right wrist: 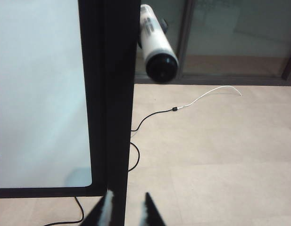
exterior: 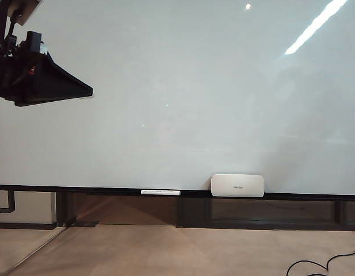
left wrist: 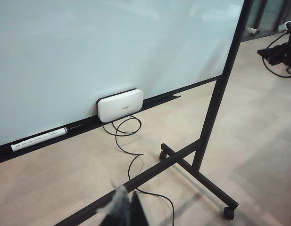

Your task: Reach to the right to find the marker pen, pick it up, and write the number 15 on the whiteboard.

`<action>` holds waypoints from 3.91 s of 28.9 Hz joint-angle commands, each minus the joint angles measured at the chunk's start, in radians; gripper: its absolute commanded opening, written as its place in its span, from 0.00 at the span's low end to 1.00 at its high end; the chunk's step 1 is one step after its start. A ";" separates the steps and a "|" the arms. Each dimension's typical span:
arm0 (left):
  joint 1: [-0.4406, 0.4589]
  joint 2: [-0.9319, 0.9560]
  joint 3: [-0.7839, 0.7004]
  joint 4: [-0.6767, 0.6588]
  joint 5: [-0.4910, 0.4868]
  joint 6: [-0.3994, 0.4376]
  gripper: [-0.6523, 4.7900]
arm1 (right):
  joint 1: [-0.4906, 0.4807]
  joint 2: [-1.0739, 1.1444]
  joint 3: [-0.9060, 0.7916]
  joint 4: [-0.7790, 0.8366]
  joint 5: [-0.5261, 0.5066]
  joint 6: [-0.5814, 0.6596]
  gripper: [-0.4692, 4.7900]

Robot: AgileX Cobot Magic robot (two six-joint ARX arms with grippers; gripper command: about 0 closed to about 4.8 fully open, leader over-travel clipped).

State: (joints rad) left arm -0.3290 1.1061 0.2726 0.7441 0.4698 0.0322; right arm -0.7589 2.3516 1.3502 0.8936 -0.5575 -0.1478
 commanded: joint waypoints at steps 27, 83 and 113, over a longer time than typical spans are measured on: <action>-0.001 -0.002 0.004 -0.020 0.024 0.010 0.11 | -0.010 0.043 0.101 0.225 -0.011 0.098 0.69; -0.001 -0.002 0.028 -0.072 0.024 0.016 0.11 | 0.045 0.134 0.359 0.029 0.043 0.084 0.55; -0.001 -0.002 0.051 -0.079 0.025 0.013 0.11 | 0.046 0.139 0.360 0.014 0.066 0.065 0.09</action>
State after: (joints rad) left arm -0.3294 1.1061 0.3195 0.6575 0.4873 0.0448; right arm -0.7116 2.4928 1.7054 0.8997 -0.4973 -0.0814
